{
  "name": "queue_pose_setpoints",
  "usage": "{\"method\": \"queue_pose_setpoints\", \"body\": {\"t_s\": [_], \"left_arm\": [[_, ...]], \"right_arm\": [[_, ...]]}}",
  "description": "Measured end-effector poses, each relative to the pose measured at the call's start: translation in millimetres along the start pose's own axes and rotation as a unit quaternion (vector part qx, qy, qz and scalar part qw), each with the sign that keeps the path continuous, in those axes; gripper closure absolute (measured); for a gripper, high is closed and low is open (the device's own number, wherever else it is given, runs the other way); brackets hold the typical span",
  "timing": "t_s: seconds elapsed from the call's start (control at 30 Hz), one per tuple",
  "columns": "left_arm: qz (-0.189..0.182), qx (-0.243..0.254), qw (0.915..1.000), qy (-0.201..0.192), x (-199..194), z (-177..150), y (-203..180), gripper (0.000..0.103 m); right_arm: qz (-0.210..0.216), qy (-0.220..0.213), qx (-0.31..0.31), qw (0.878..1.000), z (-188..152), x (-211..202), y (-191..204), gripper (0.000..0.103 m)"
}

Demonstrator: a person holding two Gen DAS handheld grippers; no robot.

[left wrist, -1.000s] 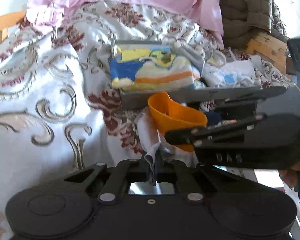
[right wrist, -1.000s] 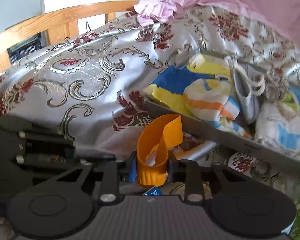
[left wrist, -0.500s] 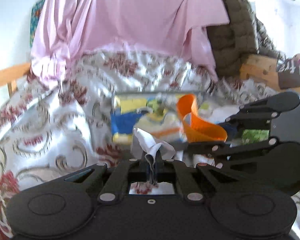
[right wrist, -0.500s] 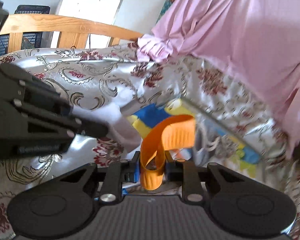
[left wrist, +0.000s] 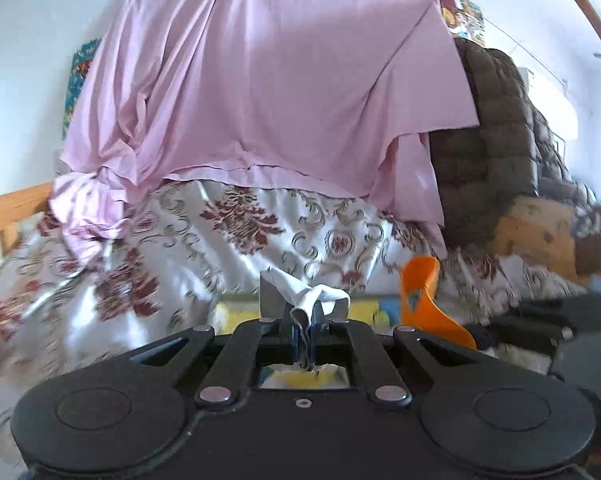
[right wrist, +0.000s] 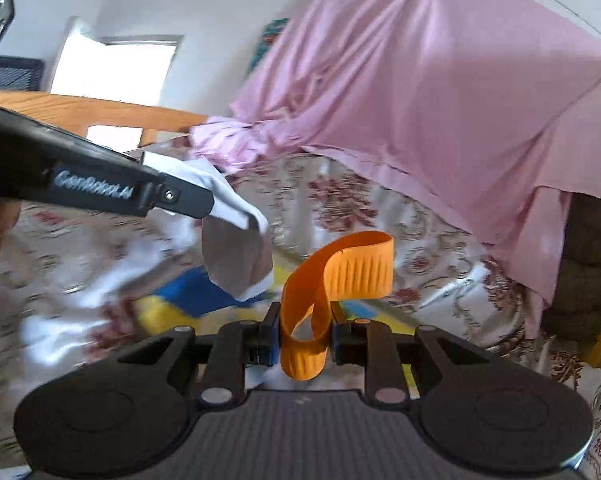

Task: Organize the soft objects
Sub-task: 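Lift and carry the orange cup and white cloth toward the tray with both tools, then release the orange cup and white cloth into the tray with both tools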

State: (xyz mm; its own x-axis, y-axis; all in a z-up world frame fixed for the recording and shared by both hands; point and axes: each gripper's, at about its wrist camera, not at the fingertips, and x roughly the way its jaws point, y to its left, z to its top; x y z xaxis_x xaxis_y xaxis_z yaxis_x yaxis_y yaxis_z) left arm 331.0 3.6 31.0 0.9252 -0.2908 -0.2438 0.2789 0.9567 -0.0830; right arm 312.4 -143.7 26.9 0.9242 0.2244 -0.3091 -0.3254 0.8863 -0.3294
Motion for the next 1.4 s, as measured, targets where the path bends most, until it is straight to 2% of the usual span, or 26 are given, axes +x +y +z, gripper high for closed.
{"method": "queue_pose_setpoints", "body": {"t_s": [0.17,0.33,0.47,0.67,0.83,0.9,1.07,1.4], "left_arm": [[-0.010,-0.016,0.9998,0.004,68.4,18.2,-6.4,0.099],[-0.007,-0.052,0.9975,0.048,118.3,13.2,-5.6,0.098],[0.004,-0.079,0.9930,0.088,138.3,0.3,1.1,0.097],[0.012,-0.104,0.9864,0.127,144.1,-13.8,11.7,0.092],[0.018,-0.113,0.9845,0.133,140.7,-18.4,13.9,0.079],[0.019,-0.114,0.9842,0.135,139.4,-18.8,13.8,0.070],[0.023,-0.113,0.9846,0.131,130.8,-16.9,13.4,0.054],[0.046,-0.118,0.9855,0.113,97.3,-4.7,14.3,0.027]], "right_arm": [[-0.013,0.000,0.065,0.998,-2.5,39.9,-39.1,0.078],[0.006,0.016,0.134,0.991,-15.9,66.9,-63.9,0.078],[0.015,0.025,0.167,0.986,-25.2,77.2,-71.6,0.076],[0.031,0.031,0.212,0.976,-27.4,83.7,-81.9,0.068],[0.025,0.032,0.216,0.975,-30.6,83.4,-83.9,0.061],[0.024,0.034,0.218,0.975,-30.9,83.2,-84.4,0.057],[0.023,0.038,0.218,0.975,-31.6,81.4,-83.5,0.052],[0.011,0.024,0.224,0.974,-22.4,59.2,-92.6,0.029]]}}
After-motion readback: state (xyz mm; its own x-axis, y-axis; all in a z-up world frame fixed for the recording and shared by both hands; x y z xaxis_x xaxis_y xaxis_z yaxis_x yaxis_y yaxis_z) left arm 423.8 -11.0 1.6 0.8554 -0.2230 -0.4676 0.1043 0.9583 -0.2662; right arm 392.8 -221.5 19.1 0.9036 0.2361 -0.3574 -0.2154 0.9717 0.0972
